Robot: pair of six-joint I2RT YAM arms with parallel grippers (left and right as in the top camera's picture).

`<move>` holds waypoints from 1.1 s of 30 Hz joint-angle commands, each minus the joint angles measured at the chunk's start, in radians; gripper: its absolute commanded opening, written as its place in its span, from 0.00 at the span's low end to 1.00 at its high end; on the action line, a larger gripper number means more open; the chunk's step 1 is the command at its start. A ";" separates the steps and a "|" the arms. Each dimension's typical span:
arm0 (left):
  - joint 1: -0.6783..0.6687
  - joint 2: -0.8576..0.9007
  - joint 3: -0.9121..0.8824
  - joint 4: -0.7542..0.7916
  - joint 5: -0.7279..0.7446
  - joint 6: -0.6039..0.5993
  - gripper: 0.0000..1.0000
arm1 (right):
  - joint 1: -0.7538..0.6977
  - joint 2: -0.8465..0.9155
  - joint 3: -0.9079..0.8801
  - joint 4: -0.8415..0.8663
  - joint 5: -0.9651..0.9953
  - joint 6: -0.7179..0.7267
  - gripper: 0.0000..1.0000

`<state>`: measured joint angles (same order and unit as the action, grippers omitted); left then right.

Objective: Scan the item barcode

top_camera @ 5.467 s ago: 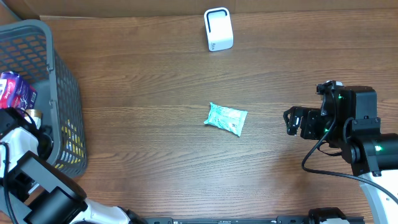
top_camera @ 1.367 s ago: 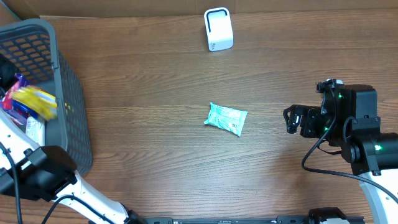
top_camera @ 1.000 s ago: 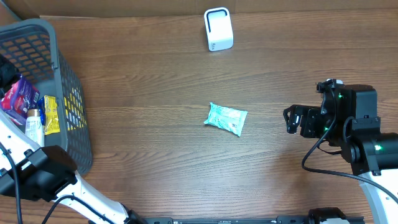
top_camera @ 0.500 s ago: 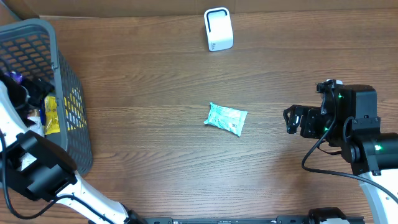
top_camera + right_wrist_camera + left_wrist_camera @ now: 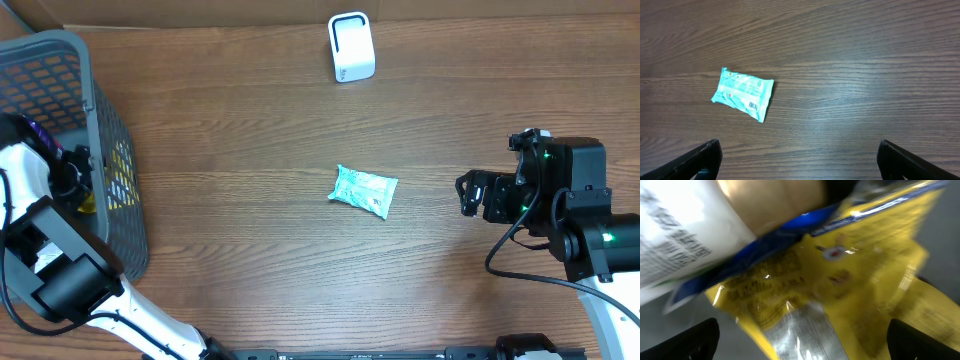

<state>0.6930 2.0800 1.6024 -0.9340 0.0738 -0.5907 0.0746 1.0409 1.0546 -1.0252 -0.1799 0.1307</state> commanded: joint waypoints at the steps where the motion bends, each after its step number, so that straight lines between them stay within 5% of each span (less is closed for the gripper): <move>1: -0.013 -0.007 -0.080 0.063 -0.006 -0.055 1.00 | 0.005 0.000 0.018 0.000 -0.010 -0.001 1.00; 12: -0.018 -0.007 -0.278 0.309 -0.003 -0.119 1.00 | 0.005 0.000 0.018 -0.013 -0.010 -0.001 1.00; 14: -0.020 -0.007 -0.283 0.316 -0.006 -0.113 0.90 | 0.005 0.000 0.018 -0.013 -0.010 -0.001 1.00; 18: -0.020 -0.007 -0.283 0.320 -0.004 -0.100 0.35 | 0.005 0.000 0.018 -0.008 -0.010 -0.001 1.00; 22: -0.020 -0.007 -0.283 0.330 -0.003 -0.090 0.25 | 0.005 0.000 0.018 -0.002 -0.010 -0.001 1.00; 24: -0.020 -0.007 -0.283 0.337 -0.003 -0.062 0.08 | 0.005 0.000 0.018 -0.001 -0.010 -0.001 1.00; 31: -0.020 -0.007 -0.283 0.364 -0.002 -0.034 0.04 | 0.005 0.000 0.018 -0.001 -0.009 -0.001 1.00; 33: -0.020 -0.007 -0.283 0.375 -0.001 -0.033 0.11 | 0.005 0.000 0.018 0.000 -0.009 -0.001 1.00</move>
<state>0.6868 1.9987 1.3651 -0.5564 0.0441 -0.6510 0.0746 1.0409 1.0546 -1.0328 -0.1799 0.1307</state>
